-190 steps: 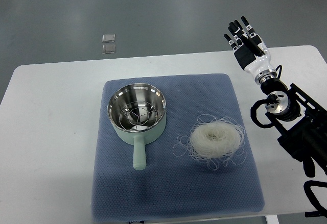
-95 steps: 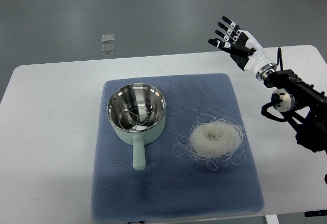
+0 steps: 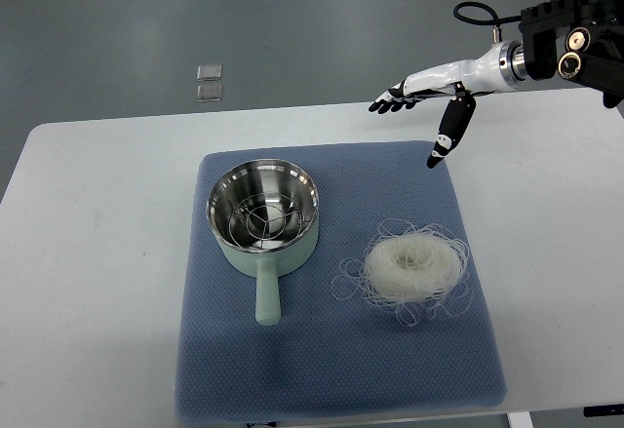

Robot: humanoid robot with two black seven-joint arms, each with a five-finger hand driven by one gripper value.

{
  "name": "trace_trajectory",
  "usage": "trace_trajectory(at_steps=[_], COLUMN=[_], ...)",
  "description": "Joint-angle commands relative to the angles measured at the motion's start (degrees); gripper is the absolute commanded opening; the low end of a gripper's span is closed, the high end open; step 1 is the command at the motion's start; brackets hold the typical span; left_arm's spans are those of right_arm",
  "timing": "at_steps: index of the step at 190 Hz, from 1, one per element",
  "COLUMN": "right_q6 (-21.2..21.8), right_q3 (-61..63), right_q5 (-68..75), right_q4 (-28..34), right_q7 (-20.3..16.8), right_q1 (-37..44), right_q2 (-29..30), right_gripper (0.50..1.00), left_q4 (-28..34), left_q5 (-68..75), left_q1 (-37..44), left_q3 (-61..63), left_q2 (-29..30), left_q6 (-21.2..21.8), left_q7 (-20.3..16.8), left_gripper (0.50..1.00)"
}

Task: Put vermicelli into pot with right hand
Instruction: 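Lower the open right hand over the white vermicelli bundle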

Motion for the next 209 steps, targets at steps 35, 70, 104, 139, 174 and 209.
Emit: trace_trajectory(at_steps=[35, 70, 104, 139, 174, 209], right_q6=[4.0, 3.5, -2.7, -7.7, -8.1, -9.4], right_q3=[-13.1, -13.0, -12.9, -12.7, -12.6, -12.4], right_q5=[9.8, 16.8, 17.4, 17.5, 18.2, 18.2], right_q4=[14.0, 17.3, 19.1, 19.3, 21.1, 21.1], right_q7=[-6.3, -7.1, -7.2, -7.9, -8.8, -8.8], right_q1=[16.3, 16.6, 14.2, 11.0, 8.5, 4.0], right_q2=[1.3, 1.2, 1.2, 1.6, 1.4, 0.9], right_gripper=[0.987, 0.987, 0.987, 0.987, 0.987, 0.987], left_q4=[-2.3, -2.3, -1.9, -1.8, -2.0, -1.7], left_q5=[0.0, 0.0, 0.1, 0.1, 0.1, 0.0], left_q1=[-0.1, -0.2, -0.2, -0.2, -0.3, -0.3], left_q3=[0.0, 0.1, 0.2, 0.2, 0.2, 0.0], left_q2=[0.0, 0.0, 0.0, 0.0, 0.0, 0.0], left_q6=[0.0, 0.1, 0.1, 0.1, 0.1, 0.2], left_q7=[0.1, 0.1, 0.1, 0.1, 0.0, 0.1], left_gripper=[1.000, 1.000, 1.000, 1.000, 1.000, 1.000])
